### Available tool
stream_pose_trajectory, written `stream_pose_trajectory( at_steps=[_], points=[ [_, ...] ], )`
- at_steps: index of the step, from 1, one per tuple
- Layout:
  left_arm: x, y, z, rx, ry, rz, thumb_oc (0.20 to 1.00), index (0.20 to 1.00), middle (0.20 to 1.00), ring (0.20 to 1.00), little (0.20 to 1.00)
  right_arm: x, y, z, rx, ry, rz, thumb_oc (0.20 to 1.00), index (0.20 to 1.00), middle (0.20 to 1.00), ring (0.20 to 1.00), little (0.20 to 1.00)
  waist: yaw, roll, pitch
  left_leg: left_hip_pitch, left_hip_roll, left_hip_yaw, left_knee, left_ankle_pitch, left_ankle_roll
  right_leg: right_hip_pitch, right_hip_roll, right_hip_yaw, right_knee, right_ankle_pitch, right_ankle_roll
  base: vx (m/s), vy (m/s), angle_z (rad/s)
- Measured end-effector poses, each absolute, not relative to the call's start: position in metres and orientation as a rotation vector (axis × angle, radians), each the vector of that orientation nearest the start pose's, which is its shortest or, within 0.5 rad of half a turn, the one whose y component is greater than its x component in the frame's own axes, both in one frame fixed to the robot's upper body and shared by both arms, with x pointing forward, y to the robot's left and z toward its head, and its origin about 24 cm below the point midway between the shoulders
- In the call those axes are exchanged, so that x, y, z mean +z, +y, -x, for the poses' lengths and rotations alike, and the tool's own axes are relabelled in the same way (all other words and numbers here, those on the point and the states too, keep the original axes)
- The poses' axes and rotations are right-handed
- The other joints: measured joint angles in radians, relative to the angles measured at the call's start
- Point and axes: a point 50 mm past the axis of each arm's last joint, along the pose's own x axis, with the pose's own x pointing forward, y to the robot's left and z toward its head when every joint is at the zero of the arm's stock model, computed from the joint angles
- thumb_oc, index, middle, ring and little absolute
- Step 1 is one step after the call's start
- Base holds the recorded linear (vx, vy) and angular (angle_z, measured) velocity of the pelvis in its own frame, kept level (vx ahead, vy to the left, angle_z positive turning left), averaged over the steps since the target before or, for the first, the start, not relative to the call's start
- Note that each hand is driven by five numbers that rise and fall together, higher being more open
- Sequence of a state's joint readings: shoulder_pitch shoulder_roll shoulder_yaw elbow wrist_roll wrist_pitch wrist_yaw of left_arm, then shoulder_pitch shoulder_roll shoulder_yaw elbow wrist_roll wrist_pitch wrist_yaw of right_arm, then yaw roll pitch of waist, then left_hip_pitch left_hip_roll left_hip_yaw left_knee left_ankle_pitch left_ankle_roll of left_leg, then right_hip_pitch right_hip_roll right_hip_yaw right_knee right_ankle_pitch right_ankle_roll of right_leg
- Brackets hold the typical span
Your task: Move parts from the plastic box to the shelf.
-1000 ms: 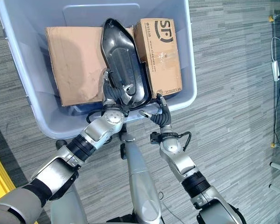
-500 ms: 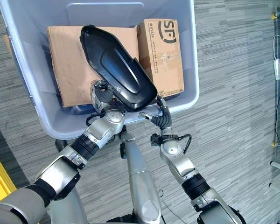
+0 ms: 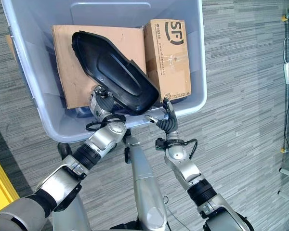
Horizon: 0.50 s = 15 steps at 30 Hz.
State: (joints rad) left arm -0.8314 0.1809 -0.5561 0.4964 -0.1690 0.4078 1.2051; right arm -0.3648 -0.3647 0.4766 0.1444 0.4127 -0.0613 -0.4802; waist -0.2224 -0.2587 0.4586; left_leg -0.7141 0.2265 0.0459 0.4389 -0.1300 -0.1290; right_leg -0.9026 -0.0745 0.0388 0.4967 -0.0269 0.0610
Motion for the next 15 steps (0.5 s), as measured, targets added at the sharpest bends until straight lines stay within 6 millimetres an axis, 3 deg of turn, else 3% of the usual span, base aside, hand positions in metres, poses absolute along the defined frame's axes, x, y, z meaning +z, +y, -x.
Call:
stream_pose_trajectory(
  at_steps=[8,12,15],
  points=[
    [0.172,0.156,-0.371,0.913,-0.31,-0.718,0.2,0.2,0.2,0.2,0.2,0.089,-0.119,-0.306,0.054,-0.121,0.051,1.0,1.0,1.0,1.0,1.0,0.005,0.011,0.007,0.034,-0.024,0.022,0.014,0.005,-0.001,0.002,-0.017,0.032,0.046,-0.009,0.011,-0.01,0.127,0.0],
    [0.197,0.163,-0.38,0.912,-0.35,-0.735,0.2,0.2,0.2,0.2,0.2,0.097,-0.13,-0.308,0.072,-0.152,0.108,1.0,1.0,1.0,1.0,1.0,0.015,0.049,0.033,0.038,-0.026,0.019,0.018,0.005,0.004,0.001,-0.016,0.036,0.06,-0.009,0.01,-0.02,0.077,0.01],
    [0.199,0.162,-0.385,0.859,-0.343,-0.785,0.2,0.2,0.2,0.2,0.2,0.104,-0.129,-0.31,0.085,-0.172,0.116,1.0,1.0,1.0,1.0,1.0,0.007,0.061,0.041,0.044,-0.026,0.022,0.019,0.01,-0.003,0.001,-0.013,0.039,0.068,-0.005,-0.002,-0.03,0.086,-0.03]
  ],
)
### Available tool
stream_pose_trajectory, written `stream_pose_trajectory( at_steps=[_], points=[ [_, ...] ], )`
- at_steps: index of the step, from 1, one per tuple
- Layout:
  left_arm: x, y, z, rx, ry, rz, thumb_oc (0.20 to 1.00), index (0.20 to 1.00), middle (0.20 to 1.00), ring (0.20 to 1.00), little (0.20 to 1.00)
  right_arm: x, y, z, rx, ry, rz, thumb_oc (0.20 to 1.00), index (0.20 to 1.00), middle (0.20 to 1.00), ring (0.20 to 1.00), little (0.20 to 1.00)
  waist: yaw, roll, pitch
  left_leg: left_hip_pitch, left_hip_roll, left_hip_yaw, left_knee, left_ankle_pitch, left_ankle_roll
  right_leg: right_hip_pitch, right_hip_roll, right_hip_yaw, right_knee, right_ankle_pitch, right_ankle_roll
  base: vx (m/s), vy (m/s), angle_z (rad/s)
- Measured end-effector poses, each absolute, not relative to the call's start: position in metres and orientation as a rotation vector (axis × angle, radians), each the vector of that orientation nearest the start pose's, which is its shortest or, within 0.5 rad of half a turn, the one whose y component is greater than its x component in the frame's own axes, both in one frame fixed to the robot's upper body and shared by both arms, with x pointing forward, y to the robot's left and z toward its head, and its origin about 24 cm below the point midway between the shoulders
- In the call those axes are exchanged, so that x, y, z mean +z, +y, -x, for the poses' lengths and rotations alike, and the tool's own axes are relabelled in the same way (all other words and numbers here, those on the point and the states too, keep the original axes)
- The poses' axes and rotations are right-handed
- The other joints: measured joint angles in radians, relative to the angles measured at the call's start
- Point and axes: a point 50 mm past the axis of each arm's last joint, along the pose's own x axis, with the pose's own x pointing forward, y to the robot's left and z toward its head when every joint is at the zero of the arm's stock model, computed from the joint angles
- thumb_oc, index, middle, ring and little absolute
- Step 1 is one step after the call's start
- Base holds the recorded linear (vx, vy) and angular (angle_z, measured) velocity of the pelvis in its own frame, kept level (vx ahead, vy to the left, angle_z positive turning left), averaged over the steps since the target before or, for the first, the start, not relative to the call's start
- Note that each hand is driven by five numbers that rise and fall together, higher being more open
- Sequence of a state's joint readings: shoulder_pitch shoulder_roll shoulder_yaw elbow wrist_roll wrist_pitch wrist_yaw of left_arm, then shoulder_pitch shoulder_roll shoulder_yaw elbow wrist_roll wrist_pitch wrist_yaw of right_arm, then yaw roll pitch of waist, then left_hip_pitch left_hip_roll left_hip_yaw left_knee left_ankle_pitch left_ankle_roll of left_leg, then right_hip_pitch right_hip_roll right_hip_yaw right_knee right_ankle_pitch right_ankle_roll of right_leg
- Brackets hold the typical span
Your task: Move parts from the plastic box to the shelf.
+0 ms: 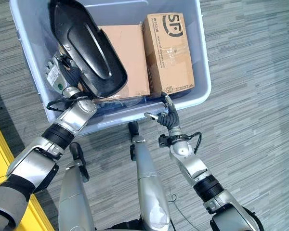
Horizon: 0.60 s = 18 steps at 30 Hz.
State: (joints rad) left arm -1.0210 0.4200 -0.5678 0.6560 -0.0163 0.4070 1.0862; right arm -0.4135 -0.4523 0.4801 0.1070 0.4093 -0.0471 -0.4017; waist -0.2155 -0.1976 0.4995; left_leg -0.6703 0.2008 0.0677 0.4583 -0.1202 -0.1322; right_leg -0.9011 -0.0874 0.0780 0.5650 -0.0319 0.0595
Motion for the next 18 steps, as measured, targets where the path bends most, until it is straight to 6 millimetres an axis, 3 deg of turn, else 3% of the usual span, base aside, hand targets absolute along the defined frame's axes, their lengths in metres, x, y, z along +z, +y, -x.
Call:
stream_pose_trajectory(
  at_steps=[9,18],
  points=[
    [0.208,0.157,-0.398,0.769,-0.336,-1.007,0.2,0.2,0.2,0.2,0.2,0.112,-0.125,-0.316,0.098,-0.18,0.133,1.0,1.0,1.0,1.0,1.0,-0.021,0.001,0.001,-0.007,0.001,0.019,0.038,-0.031,0.006,-0.016,0.009,0.026,0.015,-0.01,0.006,-0.02,0.055,-0.07],
    [0.218,0.156,-0.4,0.778,-0.395,-1.197,0.2,0.2,0.2,0.2,0.2,0.118,-0.122,-0.318,0.124,-0.197,0.137,1.0,1.0,1.0,1.0,1.0,-0.046,0.001,0.001,-0.018,0.006,0.022,0.073,-0.053,-0.003,-0.032,0.018,0.037,0.045,-0.018,0.001,0.0,0.014,-0.04]
  ],
)
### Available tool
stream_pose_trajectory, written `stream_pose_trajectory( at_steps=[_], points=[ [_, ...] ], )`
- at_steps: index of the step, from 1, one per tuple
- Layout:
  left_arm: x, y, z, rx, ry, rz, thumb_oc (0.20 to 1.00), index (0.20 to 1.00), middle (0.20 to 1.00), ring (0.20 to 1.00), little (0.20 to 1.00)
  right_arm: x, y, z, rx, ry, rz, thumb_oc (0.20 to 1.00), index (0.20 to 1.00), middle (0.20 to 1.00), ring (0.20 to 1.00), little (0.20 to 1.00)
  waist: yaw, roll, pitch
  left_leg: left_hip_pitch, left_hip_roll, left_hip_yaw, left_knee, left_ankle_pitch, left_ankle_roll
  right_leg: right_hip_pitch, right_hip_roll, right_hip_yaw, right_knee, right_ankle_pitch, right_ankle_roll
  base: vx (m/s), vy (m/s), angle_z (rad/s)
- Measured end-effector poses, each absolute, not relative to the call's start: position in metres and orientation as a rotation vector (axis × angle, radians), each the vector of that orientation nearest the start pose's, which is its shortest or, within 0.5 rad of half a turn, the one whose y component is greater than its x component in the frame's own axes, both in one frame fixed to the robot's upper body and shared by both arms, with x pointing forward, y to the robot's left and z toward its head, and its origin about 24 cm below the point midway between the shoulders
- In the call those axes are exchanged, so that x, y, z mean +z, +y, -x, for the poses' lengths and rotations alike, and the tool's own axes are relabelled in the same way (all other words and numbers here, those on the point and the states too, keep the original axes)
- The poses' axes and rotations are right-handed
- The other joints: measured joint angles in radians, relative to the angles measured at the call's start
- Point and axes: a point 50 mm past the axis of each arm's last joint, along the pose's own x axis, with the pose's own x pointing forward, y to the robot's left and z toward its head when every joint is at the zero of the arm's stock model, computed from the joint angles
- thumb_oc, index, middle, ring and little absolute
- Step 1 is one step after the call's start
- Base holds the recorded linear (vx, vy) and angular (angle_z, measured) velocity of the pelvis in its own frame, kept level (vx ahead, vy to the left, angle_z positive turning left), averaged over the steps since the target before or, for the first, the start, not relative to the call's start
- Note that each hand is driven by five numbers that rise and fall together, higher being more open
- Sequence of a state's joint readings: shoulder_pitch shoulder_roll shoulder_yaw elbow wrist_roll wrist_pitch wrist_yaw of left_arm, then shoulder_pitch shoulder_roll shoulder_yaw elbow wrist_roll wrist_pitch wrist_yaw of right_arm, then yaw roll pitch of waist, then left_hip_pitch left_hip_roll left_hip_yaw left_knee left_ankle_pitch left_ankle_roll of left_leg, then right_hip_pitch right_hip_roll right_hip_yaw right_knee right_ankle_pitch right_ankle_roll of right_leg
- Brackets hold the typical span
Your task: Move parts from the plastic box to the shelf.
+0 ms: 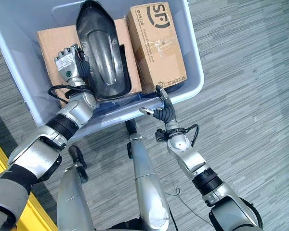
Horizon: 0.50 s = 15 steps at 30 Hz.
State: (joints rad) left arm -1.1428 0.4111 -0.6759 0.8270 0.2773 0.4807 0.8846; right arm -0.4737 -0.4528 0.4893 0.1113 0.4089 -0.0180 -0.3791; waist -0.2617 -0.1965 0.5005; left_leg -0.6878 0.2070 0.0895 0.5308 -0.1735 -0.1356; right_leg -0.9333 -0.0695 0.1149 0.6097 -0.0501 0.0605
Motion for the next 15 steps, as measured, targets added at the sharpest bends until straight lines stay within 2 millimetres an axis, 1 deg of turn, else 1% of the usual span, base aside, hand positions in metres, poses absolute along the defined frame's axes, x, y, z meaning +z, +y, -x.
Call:
stream_pose_trajectory(
  at_steps=[2,5,6,7,8,10,15],
  points=[
    [0.219,0.161,-0.399,0.784,-0.415,-1.278,0.2,0.2,0.2,0.2,0.2,0.117,-0.121,-0.318,0.13,-0.196,0.138,1.0,1.0,1.0,1.0,1.0,0.0,0.0,0.0,0.001,0.0,0.002,0.0,0.0,0.0,0.0,0.0,0.001,0.0,0.0,0.0,0.0,0.0,0.0],
    [0.219,0.168,-0.399,0.794,-0.421,-1.326,0.2,0.2,0.2,0.2,0.2,0.117,-0.121,-0.318,0.136,-0.193,0.141,1.0,1.0,1.0,1.0,1.0,0.003,0.0,0.0,0.003,0.0,0.005,0.002,-0.002,0.001,0.0,0.0,0.002,0.001,0.0,0.0,0.0,0.0,0.0],
    [0.218,0.17,-0.399,0.798,-0.41,-1.332,0.316,0.316,0.316,0.316,0.316,0.117,-0.121,-0.318,0.137,-0.192,0.141,1.0,1.0,1.0,1.0,1.0,0.004,0.0,0.0,0.003,0.0,0.005,0.002,-0.003,0.002,0.0,0.0,0.002,0.0,0.0,0.0,0.0,0.0,0.0],
    [0.217,0.172,-0.4,0.796,-0.396,-1.338,0.542,0.542,0.542,0.542,0.542,0.116,-0.121,-0.318,0.138,-0.192,0.141,1.0,1.0,1.0,1.0,1.0,0.005,0.0,0.0,0.003,0.0,0.005,0.003,-0.006,0.004,0.0,0.0,0.002,0.0,-0.001,0.001,0.0,-0.035,-0.01],
    [0.216,0.173,-0.4,0.792,-0.385,-1.34,1.0,1.0,1.0,1.0,1.0,0.116,-0.121,-0.318,0.137,-0.192,0.141,1.0,1.0,1.0,1.0,1.0,0.008,0.0,0.0,0.002,0.0,0.005,0.003,-0.007,0.005,0.0,0.0,0.002,0.0,-0.002,0.003,0.0,-0.043,0.0],
    [0.214,0.173,-0.401,0.791,-0.366,-1.332,1.0,1.0,1.0,1.0,1.0,0.116,-0.121,-0.318,0.137,-0.194,0.14,1.0,1.0,1.0,1.0,1.0,0.008,0.0,0.0,0.002,0.0,0.005,0.003,-0.007,0.005,-0.001,0.0,0.002,0.001,-0.002,0.002,0.0,-0.045,0.0],
    [0.21,0.173,-0.401,0.785,-0.313,-1.245,1.0,1.0,1.0,1.0,1.0,0.116,-0.122,-0.318,0.133,-0.196,0.139,1.0,1.0,1.0,1.0,1.0,0.007,0.0,0.0,-0.004,0.002,0.004,0.014,-0.013,0.001,-0.005,0.001,0.002,0.009,-0.006,0.0,0.0,-0.007,0.0]
  ],
)
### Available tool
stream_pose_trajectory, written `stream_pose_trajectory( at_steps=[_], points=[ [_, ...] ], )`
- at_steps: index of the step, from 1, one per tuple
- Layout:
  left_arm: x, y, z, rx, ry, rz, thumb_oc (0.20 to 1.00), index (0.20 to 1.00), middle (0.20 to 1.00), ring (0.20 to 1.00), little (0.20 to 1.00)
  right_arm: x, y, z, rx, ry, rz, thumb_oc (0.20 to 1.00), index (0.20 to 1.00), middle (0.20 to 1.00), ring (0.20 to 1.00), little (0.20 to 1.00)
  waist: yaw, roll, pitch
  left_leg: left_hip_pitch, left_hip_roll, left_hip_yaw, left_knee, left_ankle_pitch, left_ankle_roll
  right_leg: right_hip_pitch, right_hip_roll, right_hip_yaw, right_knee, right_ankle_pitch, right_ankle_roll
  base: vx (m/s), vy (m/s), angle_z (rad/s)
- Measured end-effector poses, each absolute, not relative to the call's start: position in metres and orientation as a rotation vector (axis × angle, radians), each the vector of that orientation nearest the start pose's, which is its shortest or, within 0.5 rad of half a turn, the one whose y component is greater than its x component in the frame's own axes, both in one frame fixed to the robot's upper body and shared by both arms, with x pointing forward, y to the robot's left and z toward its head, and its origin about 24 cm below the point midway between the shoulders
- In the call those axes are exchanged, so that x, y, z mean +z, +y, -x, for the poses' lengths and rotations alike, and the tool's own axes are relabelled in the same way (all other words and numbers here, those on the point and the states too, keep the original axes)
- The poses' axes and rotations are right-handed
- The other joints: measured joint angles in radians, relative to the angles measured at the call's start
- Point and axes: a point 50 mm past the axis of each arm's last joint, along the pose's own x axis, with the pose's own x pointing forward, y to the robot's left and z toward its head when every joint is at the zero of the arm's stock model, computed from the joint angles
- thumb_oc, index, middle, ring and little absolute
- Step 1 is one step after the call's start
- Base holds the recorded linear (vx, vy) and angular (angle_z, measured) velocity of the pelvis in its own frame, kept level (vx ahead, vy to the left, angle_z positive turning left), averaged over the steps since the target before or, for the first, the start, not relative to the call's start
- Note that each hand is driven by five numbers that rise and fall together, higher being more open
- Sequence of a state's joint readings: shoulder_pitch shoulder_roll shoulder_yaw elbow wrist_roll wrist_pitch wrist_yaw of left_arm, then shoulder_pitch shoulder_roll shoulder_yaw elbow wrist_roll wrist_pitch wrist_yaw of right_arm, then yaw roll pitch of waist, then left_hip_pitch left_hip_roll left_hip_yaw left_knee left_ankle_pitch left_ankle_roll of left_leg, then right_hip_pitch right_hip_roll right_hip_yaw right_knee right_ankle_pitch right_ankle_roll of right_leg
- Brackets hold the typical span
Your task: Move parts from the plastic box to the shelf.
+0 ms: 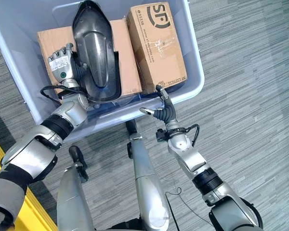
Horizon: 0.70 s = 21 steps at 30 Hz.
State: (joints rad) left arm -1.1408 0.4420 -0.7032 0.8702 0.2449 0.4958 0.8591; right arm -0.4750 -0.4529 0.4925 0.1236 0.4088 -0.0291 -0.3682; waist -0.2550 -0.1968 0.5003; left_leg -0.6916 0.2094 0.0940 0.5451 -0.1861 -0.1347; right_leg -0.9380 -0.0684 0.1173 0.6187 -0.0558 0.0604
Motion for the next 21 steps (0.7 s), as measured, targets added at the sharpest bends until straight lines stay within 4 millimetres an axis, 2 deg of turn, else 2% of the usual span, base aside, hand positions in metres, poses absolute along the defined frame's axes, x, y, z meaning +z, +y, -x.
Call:
stream_pose_trajectory(
  at_steps=[5,9,17,18,21],
  points=[
    [0.209,0.175,-0.401,0.8,-0.296,-1.192,1.0,1.0,1.0,1.0,1.0,0.116,-0.123,-0.318,0.121,-0.197,0.138,1.0,1.0,1.0,1.0,1.0,0.002,-0.001,-0.001,-0.009,0.001,-0.004,0.002,-0.002,0.0,-0.003,0.0,0.0,-0.004,0.0,0.001,0.01,-0.032,0.01],
    [0.202,0.177,-0.399,0.842,-0.273,-1.049,1.0,1.0,1.0,1.0,1.0,0.115,-0.123,-0.318,0.119,-0.194,0.139,1.0,1.0,1.0,1.0,1.0,0.004,-0.001,-0.001,-0.01,0.002,-0.005,0.0,-0.002,0.0,-0.003,0.0,-0.004,-0.005,-0.001,0.001,0.01,-0.027,0.0],
    [0.196,0.167,-0.394,0.879,-0.338,-0.939,1.0,1.0,1.0,1.0,1.0,0.113,-0.125,-0.319,0.095,-0.185,0.139,1.0,1.0,1.0,1.0,1.0,0.019,-0.003,-0.001,-0.014,0.007,-0.016,0.0,-0.001,-0.001,0.002,0.001,-0.016,-0.011,-0.001,0.0,0.01,-0.044,0.02],
    [0.192,0.163,-0.392,0.874,-0.335,-0.913,1.0,1.0,1.0,1.0,1.0,0.112,-0.125,-0.318,0.091,-0.181,0.138,1.0,1.0,1.0,1.0,1.0,0.023,-0.004,-0.001,-0.016,0.009,-0.023,0.0,-0.001,-0.001,0.004,0.003,-0.022,-0.012,-0.002,-0.001,0.03,-0.098,0.04],
    [0.164,0.162,-0.383,0.857,-0.266,-0.838,1.0,1.0,1.0,1.0,1.0,0.109,-0.126,-0.317,0.07,-0.172,0.126,1.0,1.0,1.0,1.0,1.0,0.03,-0.004,-0.001,-0.018,0.015,-0.028,-0.003,-0.001,-0.002,0.008,0.006,-0.031,-0.02,-0.002,-0.002,0.02,-0.067,0.02]
  ],
)
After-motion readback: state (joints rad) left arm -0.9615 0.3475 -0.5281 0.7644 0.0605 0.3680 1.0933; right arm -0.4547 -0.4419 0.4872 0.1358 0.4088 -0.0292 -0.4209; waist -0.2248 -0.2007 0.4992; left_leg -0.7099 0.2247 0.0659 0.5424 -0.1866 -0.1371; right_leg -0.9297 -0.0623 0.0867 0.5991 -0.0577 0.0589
